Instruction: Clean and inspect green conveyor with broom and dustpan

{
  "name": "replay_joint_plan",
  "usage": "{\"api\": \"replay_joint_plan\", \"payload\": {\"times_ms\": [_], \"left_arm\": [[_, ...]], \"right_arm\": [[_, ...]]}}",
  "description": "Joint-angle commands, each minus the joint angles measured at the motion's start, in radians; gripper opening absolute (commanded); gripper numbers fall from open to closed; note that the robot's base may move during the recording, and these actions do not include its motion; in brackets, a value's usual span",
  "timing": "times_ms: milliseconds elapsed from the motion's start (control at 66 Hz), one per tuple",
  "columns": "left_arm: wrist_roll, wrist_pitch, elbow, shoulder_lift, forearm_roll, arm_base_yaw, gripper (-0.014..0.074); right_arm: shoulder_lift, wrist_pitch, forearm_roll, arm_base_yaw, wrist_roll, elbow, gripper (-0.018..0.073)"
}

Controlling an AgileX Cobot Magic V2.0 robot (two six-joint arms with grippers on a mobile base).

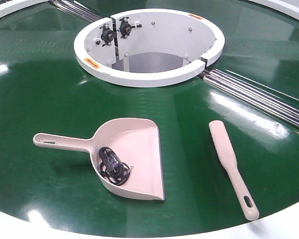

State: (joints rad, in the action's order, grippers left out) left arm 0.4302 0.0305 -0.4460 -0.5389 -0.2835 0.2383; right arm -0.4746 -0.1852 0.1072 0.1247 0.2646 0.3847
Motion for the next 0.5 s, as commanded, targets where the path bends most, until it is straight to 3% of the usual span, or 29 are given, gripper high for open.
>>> {"api": "replay_joint_plan", "payload": {"times_ms": [0,258,379,485], "left_arm": [[-0.005,-0.078,-0.026,-0.004,-0.011,-0.001,-0.0006],[-0.005,-0.08,-0.021,-0.003,-0.008,-0.001,-0.0006],[-0.012,-0.094,0.008,0.028,0.045,-0.002,-0.0006],[-0.046,-0.09,0.054,0.077,0.061,-0.049,-0.0006]], "right_arm": [[-0.003,0.069,-0.001,0.002,0.006,0.026,-0.0003],[-0.003,0.069,-0.001,0.002,0.006,0.026,-0.0003],[-0.003,0.069,-0.001,0.002,0.006,0.026,-0.0003],[-0.003,0.069,-0.001,0.002,0.006,0.026,-0.0003]]}}
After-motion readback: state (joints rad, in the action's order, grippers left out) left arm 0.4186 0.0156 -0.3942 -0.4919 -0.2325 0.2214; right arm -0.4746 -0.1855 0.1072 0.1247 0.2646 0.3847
